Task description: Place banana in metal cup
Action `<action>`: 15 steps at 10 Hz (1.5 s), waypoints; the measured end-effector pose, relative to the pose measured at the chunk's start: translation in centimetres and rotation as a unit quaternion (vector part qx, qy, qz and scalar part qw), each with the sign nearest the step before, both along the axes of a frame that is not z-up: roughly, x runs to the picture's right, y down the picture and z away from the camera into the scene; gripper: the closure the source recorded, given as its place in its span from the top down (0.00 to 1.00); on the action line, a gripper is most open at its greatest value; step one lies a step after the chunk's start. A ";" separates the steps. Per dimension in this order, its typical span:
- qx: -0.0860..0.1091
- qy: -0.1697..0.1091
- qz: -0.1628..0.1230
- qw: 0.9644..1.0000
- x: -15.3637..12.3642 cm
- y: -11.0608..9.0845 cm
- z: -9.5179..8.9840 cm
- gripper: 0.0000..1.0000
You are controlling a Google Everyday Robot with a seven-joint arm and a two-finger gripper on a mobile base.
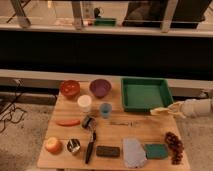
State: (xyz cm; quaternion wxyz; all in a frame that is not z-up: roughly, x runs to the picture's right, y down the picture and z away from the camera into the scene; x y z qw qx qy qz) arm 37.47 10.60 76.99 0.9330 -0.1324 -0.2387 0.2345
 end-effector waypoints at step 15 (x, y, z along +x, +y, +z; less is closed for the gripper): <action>0.010 -0.167 -0.125 0.978 -13.6 2.0 -7.1 0.03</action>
